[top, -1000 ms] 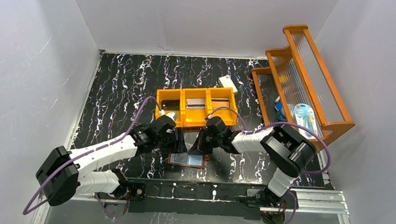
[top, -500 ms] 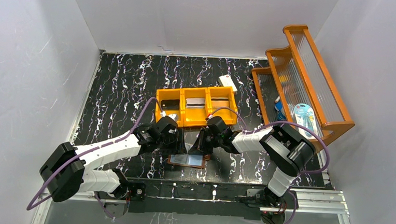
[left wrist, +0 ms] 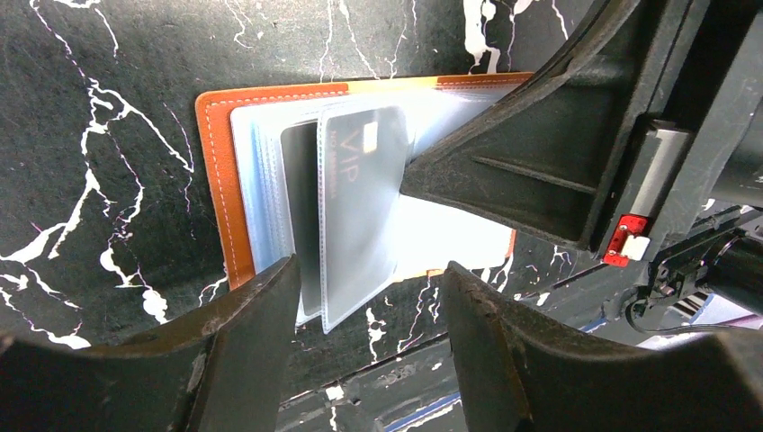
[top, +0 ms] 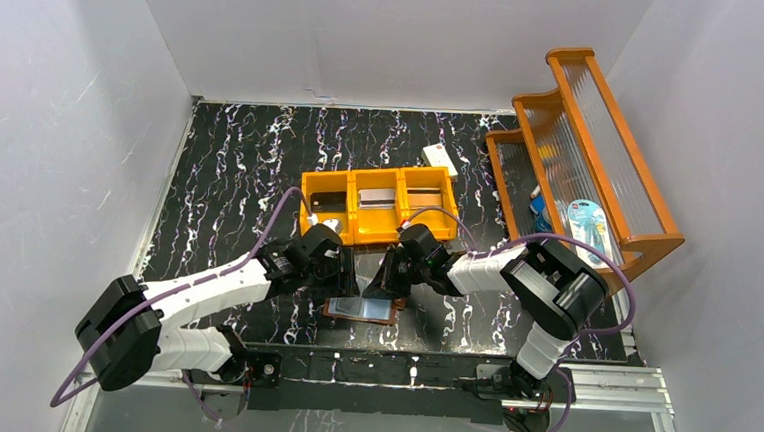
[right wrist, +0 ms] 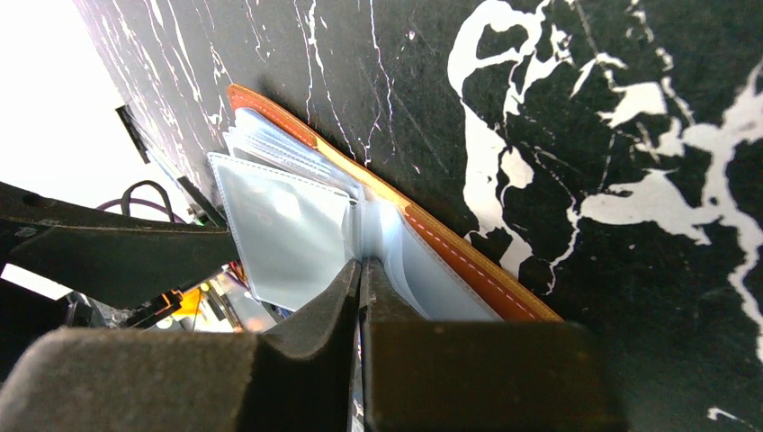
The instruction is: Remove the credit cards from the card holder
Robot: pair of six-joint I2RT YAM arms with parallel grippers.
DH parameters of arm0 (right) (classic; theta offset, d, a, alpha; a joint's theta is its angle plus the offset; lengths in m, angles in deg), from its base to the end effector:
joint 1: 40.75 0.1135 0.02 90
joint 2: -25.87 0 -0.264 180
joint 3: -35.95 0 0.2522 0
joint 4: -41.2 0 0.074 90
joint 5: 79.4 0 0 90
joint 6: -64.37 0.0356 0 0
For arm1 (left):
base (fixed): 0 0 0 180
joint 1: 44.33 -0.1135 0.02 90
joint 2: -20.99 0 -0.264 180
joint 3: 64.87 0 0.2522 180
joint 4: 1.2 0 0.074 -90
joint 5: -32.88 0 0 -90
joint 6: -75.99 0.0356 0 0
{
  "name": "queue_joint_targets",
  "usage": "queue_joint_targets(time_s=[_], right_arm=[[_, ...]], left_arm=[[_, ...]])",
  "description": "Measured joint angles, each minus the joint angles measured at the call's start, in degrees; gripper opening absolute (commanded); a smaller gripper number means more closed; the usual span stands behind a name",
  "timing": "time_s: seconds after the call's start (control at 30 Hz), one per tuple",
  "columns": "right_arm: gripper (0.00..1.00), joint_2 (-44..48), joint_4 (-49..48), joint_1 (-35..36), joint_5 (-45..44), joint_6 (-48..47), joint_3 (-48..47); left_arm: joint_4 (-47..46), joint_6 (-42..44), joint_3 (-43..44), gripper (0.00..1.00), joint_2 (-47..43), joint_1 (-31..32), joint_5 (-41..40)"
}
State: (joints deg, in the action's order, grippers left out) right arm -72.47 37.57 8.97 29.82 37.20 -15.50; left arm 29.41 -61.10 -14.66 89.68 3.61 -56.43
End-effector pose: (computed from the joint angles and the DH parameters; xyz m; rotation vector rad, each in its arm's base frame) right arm 0.1908 0.2433 0.1168 0.1116 2.6966 1.2204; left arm 0.1571 -0.1748 0.1967 0.0249 2.5750 -0.7188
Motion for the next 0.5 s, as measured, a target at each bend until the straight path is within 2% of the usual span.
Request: queue_joint_targets(time_s=[0.37,0.5], right_arm=[[0.12,0.0,-0.1,0.0,0.1,0.0,0.0],[0.13,0.0,-0.1,0.0,0.1,0.0,0.0]], left_arm=[[-1.6,0.7,0.0,0.52,1.8,0.0,2.8],[-2.4,0.8,0.0,0.46,2.2,0.0,3.9]])
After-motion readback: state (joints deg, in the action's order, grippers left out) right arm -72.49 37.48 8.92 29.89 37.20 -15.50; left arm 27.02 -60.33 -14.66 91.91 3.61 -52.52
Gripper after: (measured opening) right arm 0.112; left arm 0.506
